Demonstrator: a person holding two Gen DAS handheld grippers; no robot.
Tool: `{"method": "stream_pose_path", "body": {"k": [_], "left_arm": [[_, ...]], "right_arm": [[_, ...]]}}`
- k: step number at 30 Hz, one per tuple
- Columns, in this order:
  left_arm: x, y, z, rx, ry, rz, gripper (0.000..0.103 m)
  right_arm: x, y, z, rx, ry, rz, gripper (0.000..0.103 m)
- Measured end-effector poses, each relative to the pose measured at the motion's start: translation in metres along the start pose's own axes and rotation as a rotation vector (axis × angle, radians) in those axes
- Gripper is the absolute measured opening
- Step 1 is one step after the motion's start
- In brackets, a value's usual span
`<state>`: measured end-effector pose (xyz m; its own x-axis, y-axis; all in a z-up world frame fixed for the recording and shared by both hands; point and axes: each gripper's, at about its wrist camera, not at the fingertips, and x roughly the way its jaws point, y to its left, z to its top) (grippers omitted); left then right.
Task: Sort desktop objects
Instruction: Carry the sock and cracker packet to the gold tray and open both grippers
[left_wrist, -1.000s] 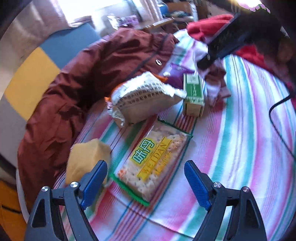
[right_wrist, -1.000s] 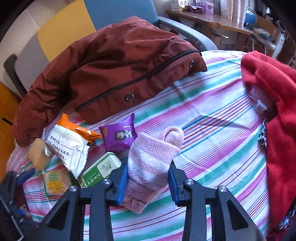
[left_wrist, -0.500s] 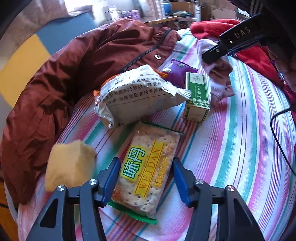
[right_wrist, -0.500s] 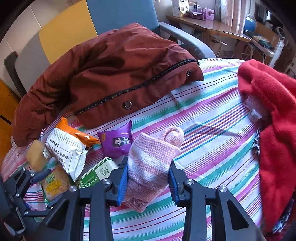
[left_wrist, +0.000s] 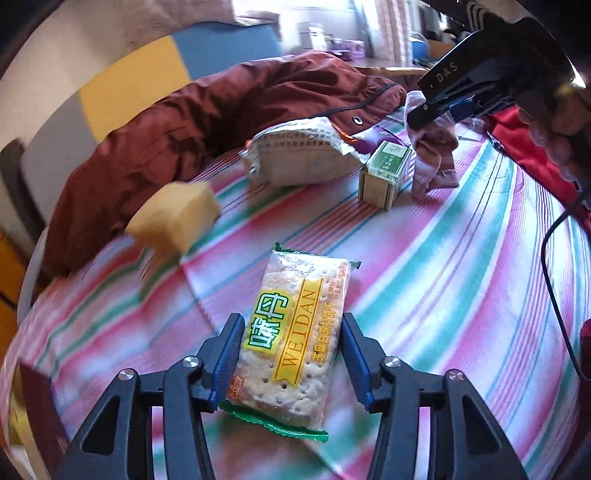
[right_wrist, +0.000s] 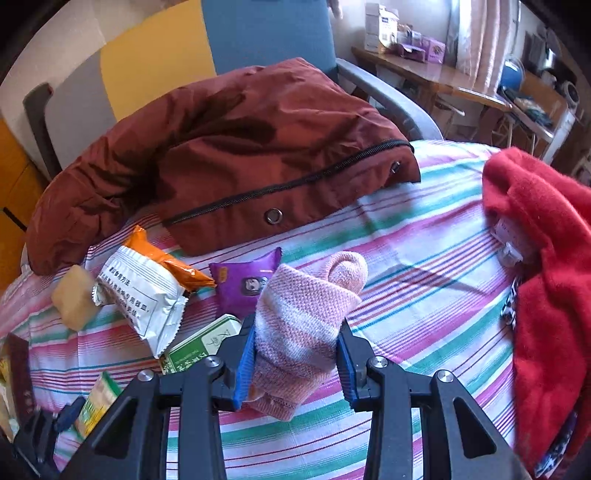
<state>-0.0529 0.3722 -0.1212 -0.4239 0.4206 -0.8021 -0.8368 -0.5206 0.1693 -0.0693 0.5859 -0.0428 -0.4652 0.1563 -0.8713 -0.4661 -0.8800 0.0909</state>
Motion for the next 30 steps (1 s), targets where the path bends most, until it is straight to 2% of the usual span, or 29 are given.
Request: {"method": "stream_pose_path", "body": {"k": [4, 9, 22, 30], "left_arm": [[-0.020, 0.007, -0.026, -0.076, -0.002, 0.020, 0.053], [-0.047, 0.020, -0.041, -0.154, -0.024, 0.057, 0.053], [-0.123, 0.077, -0.047, -0.335, -0.138, 0.167, 0.053], [-0.167, 0.109, -0.066, -0.425, -0.172, 0.252, 0.053]], "right_arm": [[-0.005, 0.007, -0.002, -0.028, -0.032, 0.016, 0.039], [-0.006, 0.012, -0.005, -0.050, -0.050, 0.009, 0.039], [-0.027, 0.016, -0.010, -0.044, -0.155, 0.008, 0.039], [-0.036, 0.027, -0.013, -0.069, -0.197, 0.022, 0.039]]}}
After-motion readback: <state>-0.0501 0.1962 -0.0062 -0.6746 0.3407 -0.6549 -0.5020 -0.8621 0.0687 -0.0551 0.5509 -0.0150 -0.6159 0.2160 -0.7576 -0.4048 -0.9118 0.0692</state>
